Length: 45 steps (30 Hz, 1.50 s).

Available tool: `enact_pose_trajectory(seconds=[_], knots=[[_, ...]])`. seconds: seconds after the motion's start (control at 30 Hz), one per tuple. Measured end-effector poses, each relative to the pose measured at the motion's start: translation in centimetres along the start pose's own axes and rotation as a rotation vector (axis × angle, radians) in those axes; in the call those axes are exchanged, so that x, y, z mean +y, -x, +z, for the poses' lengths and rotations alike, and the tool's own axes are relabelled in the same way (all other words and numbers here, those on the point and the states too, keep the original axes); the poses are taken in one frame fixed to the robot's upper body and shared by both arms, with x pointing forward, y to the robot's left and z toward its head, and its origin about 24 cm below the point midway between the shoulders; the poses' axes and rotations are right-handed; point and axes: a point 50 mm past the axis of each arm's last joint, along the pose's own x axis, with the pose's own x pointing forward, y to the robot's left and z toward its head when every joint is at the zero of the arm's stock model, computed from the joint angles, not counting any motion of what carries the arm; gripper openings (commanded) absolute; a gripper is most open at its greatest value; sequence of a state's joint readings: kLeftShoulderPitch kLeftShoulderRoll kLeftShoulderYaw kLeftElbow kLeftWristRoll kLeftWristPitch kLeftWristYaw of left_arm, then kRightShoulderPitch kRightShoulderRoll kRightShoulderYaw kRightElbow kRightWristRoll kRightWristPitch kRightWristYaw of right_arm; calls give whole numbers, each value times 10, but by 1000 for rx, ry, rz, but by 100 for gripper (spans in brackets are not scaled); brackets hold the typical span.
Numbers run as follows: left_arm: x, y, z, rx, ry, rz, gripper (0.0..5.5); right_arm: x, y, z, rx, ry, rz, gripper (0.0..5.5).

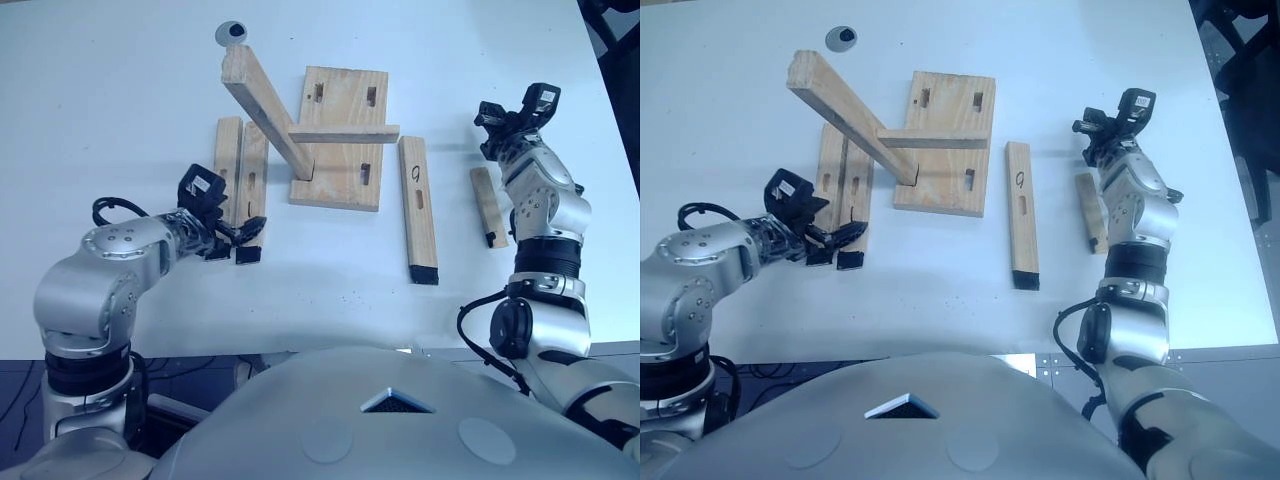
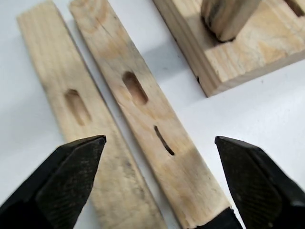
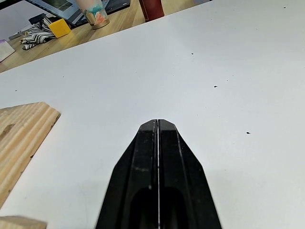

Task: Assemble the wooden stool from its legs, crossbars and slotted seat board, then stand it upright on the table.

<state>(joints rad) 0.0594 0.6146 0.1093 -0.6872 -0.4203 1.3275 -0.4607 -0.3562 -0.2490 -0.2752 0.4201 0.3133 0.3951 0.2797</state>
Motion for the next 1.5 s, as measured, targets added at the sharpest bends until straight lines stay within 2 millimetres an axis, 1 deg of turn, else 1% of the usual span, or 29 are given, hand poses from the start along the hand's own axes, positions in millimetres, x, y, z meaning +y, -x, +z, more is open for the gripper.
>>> enact_pose_trajectory(seconds=[0.07, 0.17, 0.33, 0.47, 0.67, 0.8, 0.87, 0.9, 1.07, 1.23, 1.27, 1.3, 1.4, 1.47, 1.5], knots=[[3, 3, 6, -14, -3, 0, 422, 0, 0, 0, 1, 1, 1, 0], [-4, 3, 6, -6, 16, -67, 422, 0, 0, -1, 2, 2, 1, 0], [-8, -3, -1, 11, 71, -110, 422, -1, -1, -6, 20, 5, -6, 0], [-6, -7, -11, 50, 103, -113, 422, -3, -1, -10, 33, 10, -12, 0], [0, -7, -13, 73, 68, -85, 422, -4, -2, -14, 43, 18, -21, 0], [-2, -11, -14, 109, -3, -39, 422, -4, -2, -14, 42, 22, -23, 0], [-2, -16, -20, 151, -11, -20, 422, -4, -2, -15, 44, 28, -23, 0], [-2, -18, -19, 155, -20, -10, 422, -3, -3, -16, 48, 28, -22, 0], [-1, -19, -19, 159, -22, 2, 352, -3, -3, -15, 35, 32, -23, 0], [6, -16, -20, 168, -9, 17, 285, -4, -3, -15, 25, 34, -32, 0], [7, -16, -20, 168, -11, 18, 258, -4, -3, -14, 22, 35, -33, 0], [8, -16, -20, 169, -10, 17, 249, -4, -3, -14, 22, 33, -34, 0], [12, -17, -20, 164, -12, 20, 200, -7, -4, -11, 13, 18, -39, 0], [14, -17, -19, 146, -9, 28, 200, -4, -6, -7, 3, 17, -24, 0], [20, -19, -16, 108, 42, 44, 200, -2, -8, -3, -5, 18, -16, 0]])
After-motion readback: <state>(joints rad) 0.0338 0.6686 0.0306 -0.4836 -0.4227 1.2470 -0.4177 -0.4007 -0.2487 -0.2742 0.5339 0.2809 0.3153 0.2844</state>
